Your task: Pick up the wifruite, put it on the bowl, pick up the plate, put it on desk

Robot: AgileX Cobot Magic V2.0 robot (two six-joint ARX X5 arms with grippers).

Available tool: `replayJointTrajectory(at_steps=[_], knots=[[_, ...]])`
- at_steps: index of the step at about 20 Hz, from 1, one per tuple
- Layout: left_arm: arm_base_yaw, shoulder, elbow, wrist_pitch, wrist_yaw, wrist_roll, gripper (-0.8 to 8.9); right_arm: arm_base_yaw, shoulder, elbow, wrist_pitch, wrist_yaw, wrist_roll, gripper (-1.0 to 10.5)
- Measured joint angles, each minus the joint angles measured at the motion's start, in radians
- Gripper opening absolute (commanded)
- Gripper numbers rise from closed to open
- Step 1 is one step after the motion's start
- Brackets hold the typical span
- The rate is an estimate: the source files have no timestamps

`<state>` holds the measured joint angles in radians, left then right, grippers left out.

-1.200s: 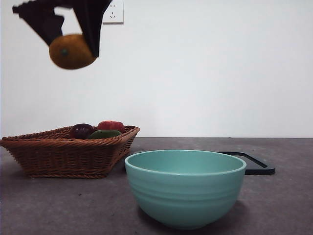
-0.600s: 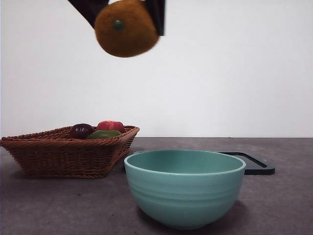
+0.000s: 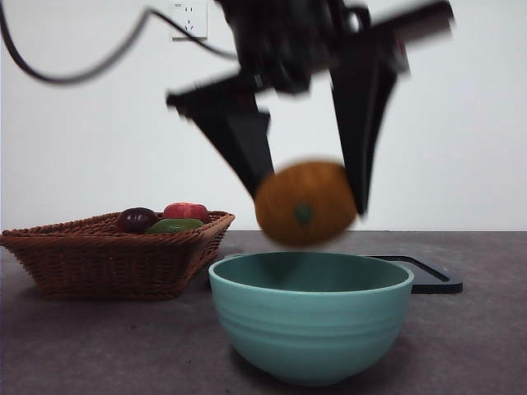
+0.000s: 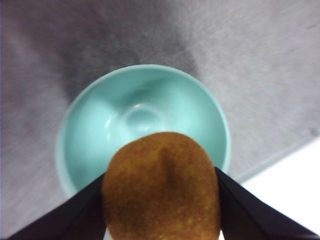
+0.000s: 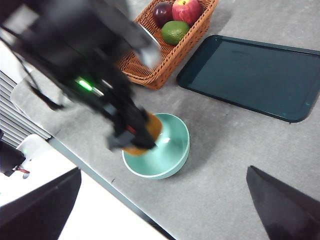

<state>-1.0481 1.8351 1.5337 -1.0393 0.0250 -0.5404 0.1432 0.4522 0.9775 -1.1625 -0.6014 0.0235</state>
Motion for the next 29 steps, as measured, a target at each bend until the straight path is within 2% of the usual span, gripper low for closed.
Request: replayJointTrajectory(at_steps=[6, 14, 18, 24, 27, 29], knots=[[-0.002, 0.137, -0.003, 0.041, 0.0, 0.03, 2.14, 0.0, 0.0, 0.0, 0.0, 0.0, 0.0, 5.6], [-0.001, 0.179, -0.003, 0.047, 0.0, 0.066, 2.23, 0.0, 0.0, 0.0, 0.0, 0.0, 0.0, 5.6], [-0.001, 0.179, -0.001, 0.041, 0.0, 0.084, 3.86, 0.0, 0.0, 0.0, 0.0, 0.0, 0.0, 5.6], [-0.002, 0.133, 0.028, 0.024, -0.013, 0.117, 5.05, 0.0, 0.0, 0.0, 0.0, 0.0, 0.0, 5.6], [-0.001, 0.037, 0.038, 0.01, -0.03, 0.132, 5.12, 0.0, 0.0, 0.0, 0.0, 0.0, -0.001, 5.6], [-0.002, -0.048, 0.042, -0.012, -0.03, 0.14, 5.83, 0.0, 0.0, 0.0, 0.0, 0.0, -0.001, 5.6]])
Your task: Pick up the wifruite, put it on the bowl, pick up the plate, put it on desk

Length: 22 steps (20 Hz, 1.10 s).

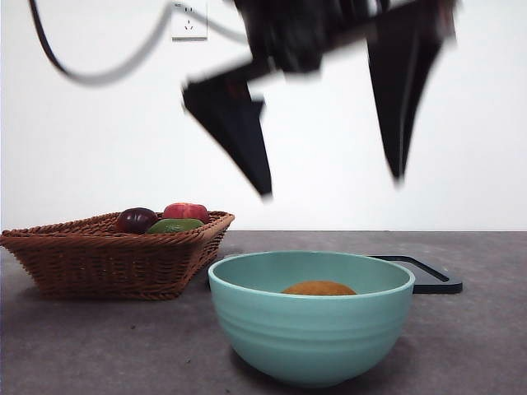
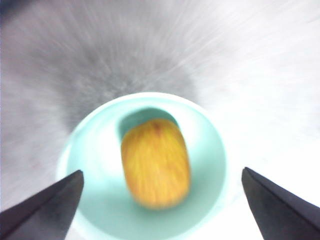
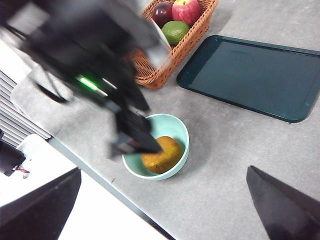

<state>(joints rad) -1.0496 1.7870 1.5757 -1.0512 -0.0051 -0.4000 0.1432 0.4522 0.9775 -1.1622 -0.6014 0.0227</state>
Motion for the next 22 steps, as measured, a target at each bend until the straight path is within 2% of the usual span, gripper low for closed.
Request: replayJointTrajectory(at_steps=[1, 6, 9, 15, 22], knots=[[0.0, -0.051, 0.0, -0.012, 0.0, 0.011, 6.32, 0.0, 0.0, 0.0, 0.0, 0.0, 0.0, 5.6], [0.0, -0.315, 0.001, -0.085, -0.008, 0.088, 6.25, 0.0, 0.0, 0.0, 0.001, 0.0, 0.0, 5.6], [0.0, -0.486, 0.003, -0.137, -0.068, 0.129, 6.25, 0.0, 0.0, 0.0, 0.001, 0.0, 0.002, 5.6], [0.0, -0.763, -0.006, -0.242, -0.079, 0.156, 6.25, 0.0, 0.0, 0.0, -0.001, 0.051, 0.024, 5.6], [0.0, -1.155, -0.187, -0.254, -0.079, 0.153, 6.25, 0.0, 0.001, 0.0, -0.001, 0.051, 0.09, 5.6]])
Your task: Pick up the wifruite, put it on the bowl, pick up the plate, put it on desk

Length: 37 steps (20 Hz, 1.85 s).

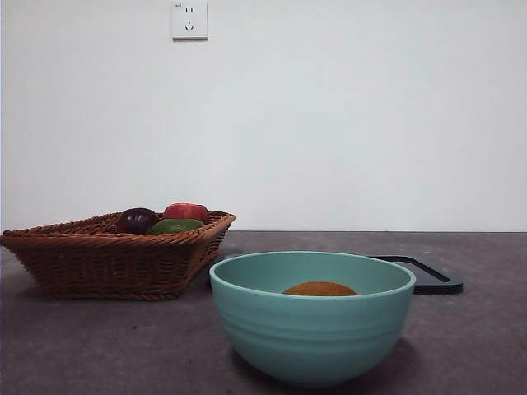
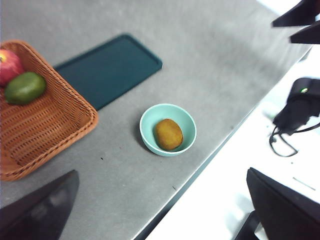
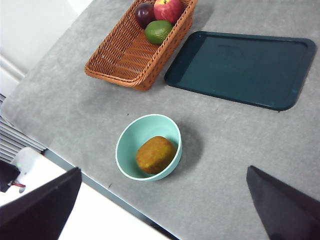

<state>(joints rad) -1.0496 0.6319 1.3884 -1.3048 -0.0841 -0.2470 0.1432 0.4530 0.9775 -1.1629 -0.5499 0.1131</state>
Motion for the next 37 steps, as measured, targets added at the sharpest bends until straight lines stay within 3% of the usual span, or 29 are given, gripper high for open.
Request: replayJointTrajectory(at_steps=[7, 12, 19, 23, 37], knots=[[0.0, -0.221, -0.147, -0.001, -0.001, -0.002, 6.25, 0.011, 0.127, 0.002, 0.0, -0.006, 0.035, 5.6], [0.0, -0.226, -0.159, 0.001, -0.001, -0.002, 6.25, 0.11, 0.298, 0.002, 0.003, 0.02, 0.064, 5.4], [0.0, -0.226, -0.159, 0.007, -0.001, -0.002, 6.25, 0.397, 0.6, 0.002, 0.107, 0.269, 0.12, 5.4], [0.0, -0.226, -0.159, 0.007, -0.001, -0.002, 6.25, 0.475, 0.726, 0.002, 0.156, 0.34, 0.135, 5.4], [0.0, -0.226, -0.159, 0.007, -0.003, -0.002, 6.25, 0.524, 1.062, 0.003, 0.351, 0.393, 0.154, 5.1]])
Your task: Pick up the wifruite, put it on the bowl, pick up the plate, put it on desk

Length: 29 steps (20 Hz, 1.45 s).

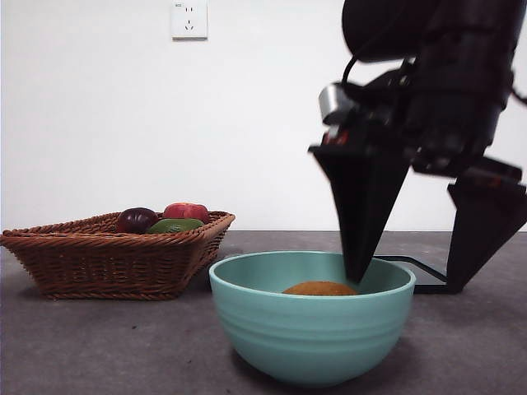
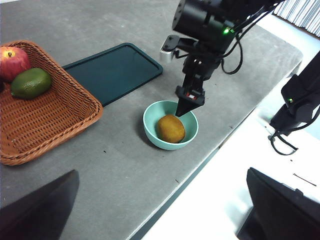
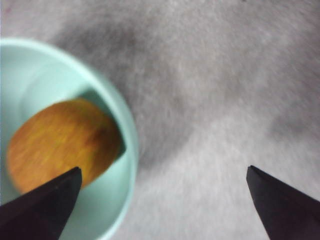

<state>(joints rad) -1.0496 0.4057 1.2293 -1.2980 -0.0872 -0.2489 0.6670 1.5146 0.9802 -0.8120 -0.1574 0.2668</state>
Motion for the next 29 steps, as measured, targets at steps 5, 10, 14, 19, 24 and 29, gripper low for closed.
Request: replayJointTrajectory(at_steps=[5, 10, 14, 19, 24, 29], knots=[[0.0, 0.0, 0.0, 0.0, 0.0, 0.0, 6.25, 0.001, 0.069, 0.001, 0.009, -0.001, 0.002, 2.6], [0.0, 0.0, 0.0, 0.0, 0.0, 0.0, 6.25, 0.019, 0.069, 0.001, 0.023, -0.032, 0.003, 0.0], [0.0, 0.0, 0.0, 0.0, 0.0, 0.0, 6.25, 0.029, 0.069, 0.018, 0.023, -0.033, 0.005, 0.0], [0.0, 0.0, 0.0, 0.001, 0.0, 0.002, 6.25, 0.01, 0.073, 0.173, -0.09, -0.021, 0.018, 0.0], [0.0, 0.0, 0.0, 0.0, 0.0, 0.017, 6.25, -0.079, 0.188, 0.416, -0.213, 0.005, -0.002, 0.0], [0.0, 0.0, 0.0, 0.0, 0.0, 0.023, 6.25, -0.187, 0.372, 0.706, -0.283, 0.005, -0.05, 0.0]])
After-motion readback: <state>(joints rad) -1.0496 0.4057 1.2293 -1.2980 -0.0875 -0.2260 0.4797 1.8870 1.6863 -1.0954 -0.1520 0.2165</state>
